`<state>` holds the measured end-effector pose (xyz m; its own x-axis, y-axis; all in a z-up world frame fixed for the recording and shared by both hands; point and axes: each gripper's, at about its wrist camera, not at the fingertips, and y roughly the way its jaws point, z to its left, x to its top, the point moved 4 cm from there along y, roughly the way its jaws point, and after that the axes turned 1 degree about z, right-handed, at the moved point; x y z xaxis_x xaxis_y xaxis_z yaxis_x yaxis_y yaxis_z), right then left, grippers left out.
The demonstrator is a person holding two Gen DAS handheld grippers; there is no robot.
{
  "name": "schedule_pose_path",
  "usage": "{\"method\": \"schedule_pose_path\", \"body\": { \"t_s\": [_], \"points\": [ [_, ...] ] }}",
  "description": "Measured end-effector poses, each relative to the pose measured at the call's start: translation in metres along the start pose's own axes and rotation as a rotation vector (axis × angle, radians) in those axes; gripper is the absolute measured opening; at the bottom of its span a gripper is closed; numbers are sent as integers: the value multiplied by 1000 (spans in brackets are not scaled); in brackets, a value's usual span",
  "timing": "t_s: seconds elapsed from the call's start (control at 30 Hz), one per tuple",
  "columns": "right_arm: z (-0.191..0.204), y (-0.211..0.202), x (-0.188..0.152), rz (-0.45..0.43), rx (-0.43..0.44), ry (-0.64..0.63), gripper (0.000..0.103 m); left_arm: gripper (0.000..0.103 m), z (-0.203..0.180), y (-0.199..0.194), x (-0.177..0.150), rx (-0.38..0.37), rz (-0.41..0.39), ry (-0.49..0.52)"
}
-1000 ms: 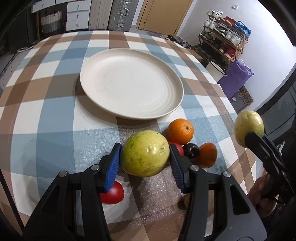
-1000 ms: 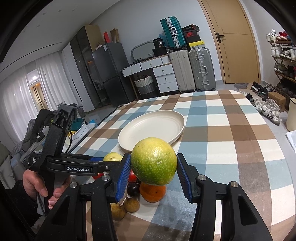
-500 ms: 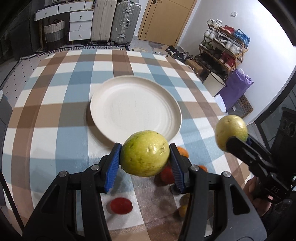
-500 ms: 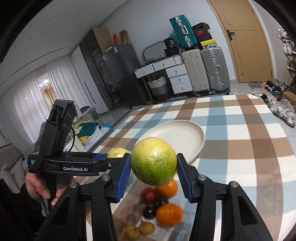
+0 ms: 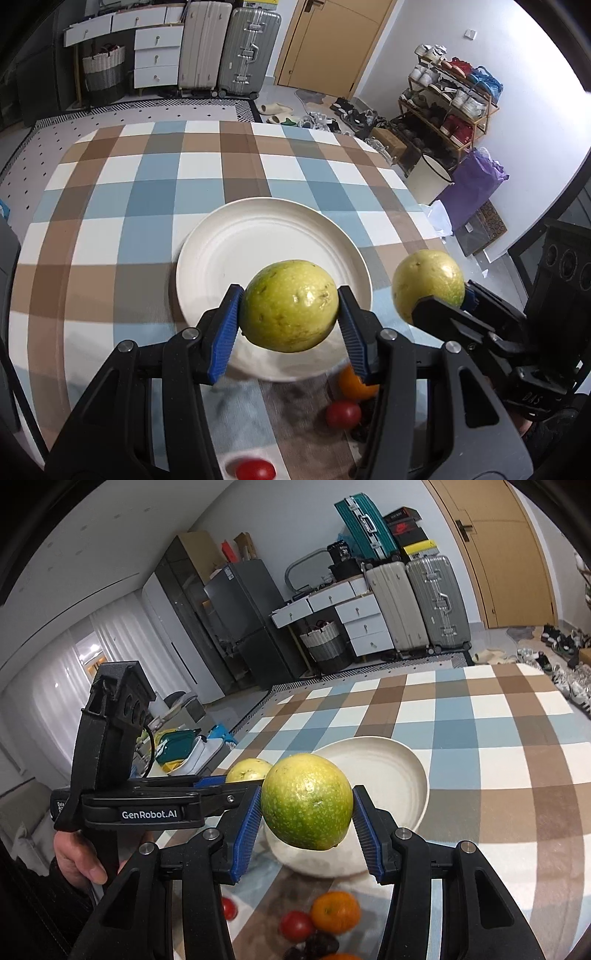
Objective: Organize fruits
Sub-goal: 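Carry both citrus fruits over the cream plate and open both grippers, then withdraw both grippers from the plate back toward the fruit cluster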
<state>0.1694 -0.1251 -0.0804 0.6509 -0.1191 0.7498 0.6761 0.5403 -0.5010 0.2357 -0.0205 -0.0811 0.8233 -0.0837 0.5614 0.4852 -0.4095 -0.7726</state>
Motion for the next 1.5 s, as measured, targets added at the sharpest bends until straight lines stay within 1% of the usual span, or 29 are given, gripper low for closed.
{"method": "schedule_pose_path", "body": {
  "t_s": [0.07,0.17,0.37,0.53,0.73,0.8,0.87,0.9,0.93,0.97,1.07,1.2,1.27,1.33,1.4,1.5],
  "points": [
    [-7,10,4,15,8,19,50,48,3,10,5,4,10,-3],
    [-14,24,8,45,10,29,50,48,8,26,13,-13,33,-7],
    [-31,49,12,102,-3,67,50,48,14,59,16,-7,79,6],
    [-41,66,6,136,-29,69,50,49,17,81,15,3,107,24],
    [-56,82,-4,178,-55,108,50,49,17,96,14,-6,125,31],
    [-57,84,-5,184,-70,105,50,49,17,96,14,-1,118,27],
    [-56,82,-3,177,-91,85,57,49,17,93,16,1,104,32],
    [-53,78,0,159,-90,69,59,49,15,91,17,1,99,40],
    [-51,74,1,147,-88,61,66,49,13,89,18,0,97,51],
    [-48,70,3,130,-84,45,67,49,12,87,18,2,91,56],
    [-41,60,9,92,-113,0,68,49,11,80,20,15,79,62],
    [-40,46,14,56,-120,17,68,52,13,64,21,21,50,43],
    [-41,39,16,40,-121,23,68,56,14,55,20,30,34,37],
    [-40,30,18,23,-123,30,68,56,16,44,18,38,18,31],
    [-38,23,18,13,-126,28,68,59,18,35,16,44,7,24],
    [-32,12,18,-4,-129,21,68,66,20,19,11,62,-18,8]
  ]
}}
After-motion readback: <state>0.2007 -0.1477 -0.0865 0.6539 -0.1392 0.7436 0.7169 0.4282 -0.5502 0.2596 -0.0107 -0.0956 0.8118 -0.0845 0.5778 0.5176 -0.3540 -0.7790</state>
